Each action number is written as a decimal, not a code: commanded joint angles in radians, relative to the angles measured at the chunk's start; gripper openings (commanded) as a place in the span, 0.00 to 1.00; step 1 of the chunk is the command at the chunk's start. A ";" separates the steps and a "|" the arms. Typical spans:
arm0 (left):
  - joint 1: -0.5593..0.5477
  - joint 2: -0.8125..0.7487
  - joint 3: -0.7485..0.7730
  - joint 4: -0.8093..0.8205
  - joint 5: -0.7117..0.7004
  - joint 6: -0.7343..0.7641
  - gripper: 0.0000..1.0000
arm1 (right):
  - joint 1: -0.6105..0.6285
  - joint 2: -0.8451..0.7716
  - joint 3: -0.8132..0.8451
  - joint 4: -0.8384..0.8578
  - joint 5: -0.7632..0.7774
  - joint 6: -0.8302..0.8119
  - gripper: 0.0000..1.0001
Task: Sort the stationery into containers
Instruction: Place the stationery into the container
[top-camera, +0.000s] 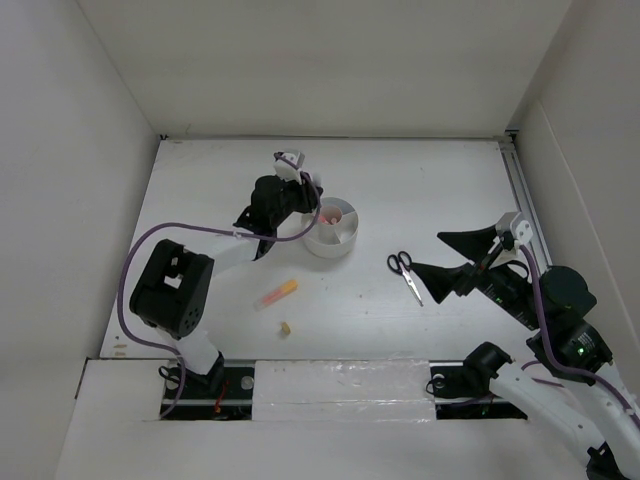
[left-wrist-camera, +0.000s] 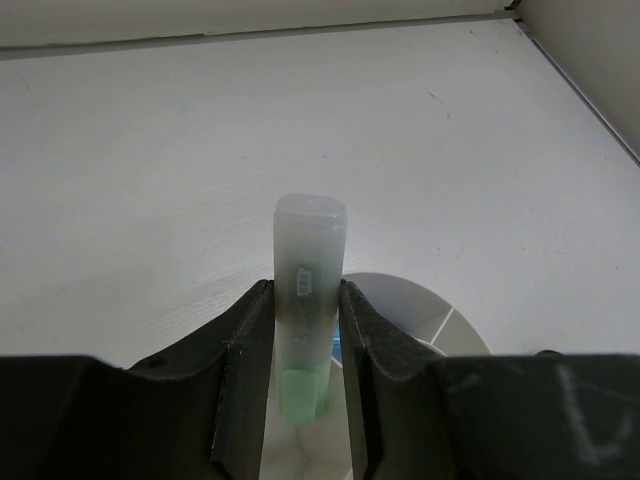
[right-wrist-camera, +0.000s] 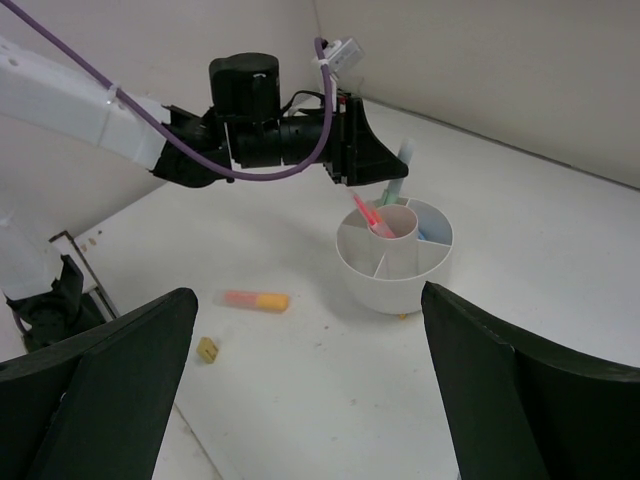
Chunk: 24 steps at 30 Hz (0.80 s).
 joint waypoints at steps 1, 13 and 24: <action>-0.006 -0.077 -0.021 0.050 0.008 0.012 0.25 | 0.006 0.004 0.020 0.031 0.007 -0.009 1.00; -0.006 -0.045 -0.021 0.060 0.008 0.012 0.21 | 0.006 0.004 0.020 0.031 0.007 -0.009 1.00; -0.006 -0.045 -0.021 0.049 -0.014 0.032 0.18 | 0.006 0.004 0.020 0.040 0.007 -0.009 1.00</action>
